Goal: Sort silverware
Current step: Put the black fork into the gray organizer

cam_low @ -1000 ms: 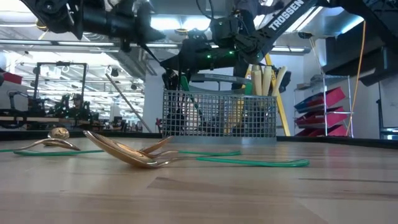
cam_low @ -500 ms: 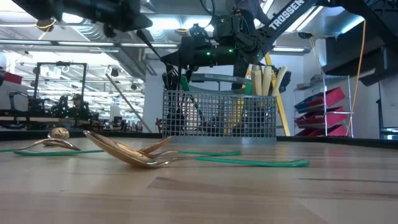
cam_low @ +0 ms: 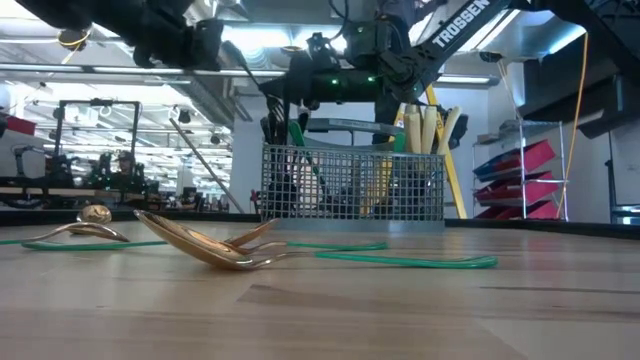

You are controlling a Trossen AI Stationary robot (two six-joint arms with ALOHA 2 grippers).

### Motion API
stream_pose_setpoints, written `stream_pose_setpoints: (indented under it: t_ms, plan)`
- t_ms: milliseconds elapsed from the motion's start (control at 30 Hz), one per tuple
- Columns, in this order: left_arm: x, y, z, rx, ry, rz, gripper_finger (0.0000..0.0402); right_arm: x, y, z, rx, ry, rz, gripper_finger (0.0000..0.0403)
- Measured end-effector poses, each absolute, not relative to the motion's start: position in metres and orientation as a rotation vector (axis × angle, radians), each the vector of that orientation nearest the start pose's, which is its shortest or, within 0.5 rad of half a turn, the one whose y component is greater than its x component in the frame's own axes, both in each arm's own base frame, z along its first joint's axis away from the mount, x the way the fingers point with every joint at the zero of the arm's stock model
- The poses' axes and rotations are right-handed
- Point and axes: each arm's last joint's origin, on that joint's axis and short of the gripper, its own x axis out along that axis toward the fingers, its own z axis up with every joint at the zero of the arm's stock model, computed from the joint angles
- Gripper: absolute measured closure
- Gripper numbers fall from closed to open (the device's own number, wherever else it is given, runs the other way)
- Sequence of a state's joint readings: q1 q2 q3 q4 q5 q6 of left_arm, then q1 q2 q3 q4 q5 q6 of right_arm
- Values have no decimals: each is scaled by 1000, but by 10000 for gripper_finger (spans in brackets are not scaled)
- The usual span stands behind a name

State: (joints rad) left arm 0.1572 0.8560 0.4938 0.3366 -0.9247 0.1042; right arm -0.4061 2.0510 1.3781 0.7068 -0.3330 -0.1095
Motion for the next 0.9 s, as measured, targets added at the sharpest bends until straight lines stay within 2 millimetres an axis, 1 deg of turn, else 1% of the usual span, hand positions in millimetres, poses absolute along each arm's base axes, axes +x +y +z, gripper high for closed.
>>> stream_pose_setpoints:
  t_ms: [233,300,400,600,900]
  plan:
    - [181,76,260,92,118,1149,401,432,-175,229,-104,35,-53,403]
    - [183,84,257,67,125,1114,402,432,-175,227,-116,51,-51,403]
    - [190,91,257,27,87,1060,402,431,-176,224,-117,82,-51,403]
    - [201,95,257,39,89,1048,402,430,-179,222,-124,103,-74,403]
    - [202,95,263,26,31,1016,402,430,-179,223,-128,95,-81,403]
